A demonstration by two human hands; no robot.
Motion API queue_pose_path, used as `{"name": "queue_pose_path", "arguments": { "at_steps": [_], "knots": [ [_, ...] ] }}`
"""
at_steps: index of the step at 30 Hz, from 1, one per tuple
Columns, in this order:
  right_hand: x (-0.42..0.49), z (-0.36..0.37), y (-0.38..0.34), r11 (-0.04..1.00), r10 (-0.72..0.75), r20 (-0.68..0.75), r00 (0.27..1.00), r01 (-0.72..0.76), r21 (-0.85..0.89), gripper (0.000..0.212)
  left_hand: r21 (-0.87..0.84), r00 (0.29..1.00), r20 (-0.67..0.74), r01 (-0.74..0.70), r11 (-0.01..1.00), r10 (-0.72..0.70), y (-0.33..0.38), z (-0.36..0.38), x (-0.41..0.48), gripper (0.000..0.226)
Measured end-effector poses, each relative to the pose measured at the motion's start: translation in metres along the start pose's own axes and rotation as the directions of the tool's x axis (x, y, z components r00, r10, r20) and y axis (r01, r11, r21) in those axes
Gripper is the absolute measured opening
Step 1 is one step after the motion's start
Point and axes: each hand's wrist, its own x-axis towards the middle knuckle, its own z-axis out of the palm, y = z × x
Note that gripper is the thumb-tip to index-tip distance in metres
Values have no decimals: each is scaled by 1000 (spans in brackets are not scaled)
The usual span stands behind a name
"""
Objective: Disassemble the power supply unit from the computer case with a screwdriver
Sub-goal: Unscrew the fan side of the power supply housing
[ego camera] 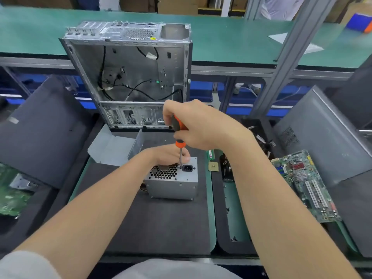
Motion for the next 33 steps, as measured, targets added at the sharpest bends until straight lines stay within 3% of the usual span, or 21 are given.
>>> {"name": "queue_pose_path", "arguments": {
  "at_steps": [2,4,6,9,11,15,17,21,23,25,29,31,33],
  "knots": [
    [-3,-7,3,1000,21,57,998,-21,5,38,0,1000,-10,10,1000,-10,0,-1,1,26],
    [-3,-8,5,1000,24,67,997,-24,3,34,-9,999,-12,29,1000,-29,-1,-2,3,25],
    [0,-1,2,996,87,-34,996,-88,-25,21,-12,999,-26,30,999,-31,-2,-3,4,28],
    [5,11,0,942,255,-248,935,-298,-155,57,-16,998,-42,40,999,-40,-2,-3,6,30],
    [6,14,2,921,290,-299,909,-350,-171,56,-24,999,-26,38,999,-38,-2,-4,7,31],
    [3,8,6,983,186,-151,971,-184,27,15,-8,1000,-20,24,1000,-24,-6,-4,7,22],
    [2,3,2,994,110,-87,990,-107,37,7,-20,1000,-19,23,1000,-23,-8,-3,7,26],
    [3,-6,-7,995,95,15,995,-95,-15,29,-50,1000,7,-6,999,7,-10,-4,3,24],
    [5,-6,-9,989,149,27,988,-149,9,30,-84,1000,20,5,996,-4,-9,-4,1,20],
    [8,1,-10,973,227,-60,972,-229,-33,16,-95,999,42,-4,995,8,-10,-7,-1,18],
    [16,20,-12,896,329,-365,871,-410,-171,55,-46,990,139,-29,999,35,-8,-14,-4,33],
    [15,27,-14,922,277,-395,876,-358,-148,44,-14,987,155,-42,999,43,-9,-16,-3,32],
    [13,30,-16,971,208,-346,915,-235,-38,18,6,986,140,-93,996,91,-12,-15,1,24]
  ]
}}
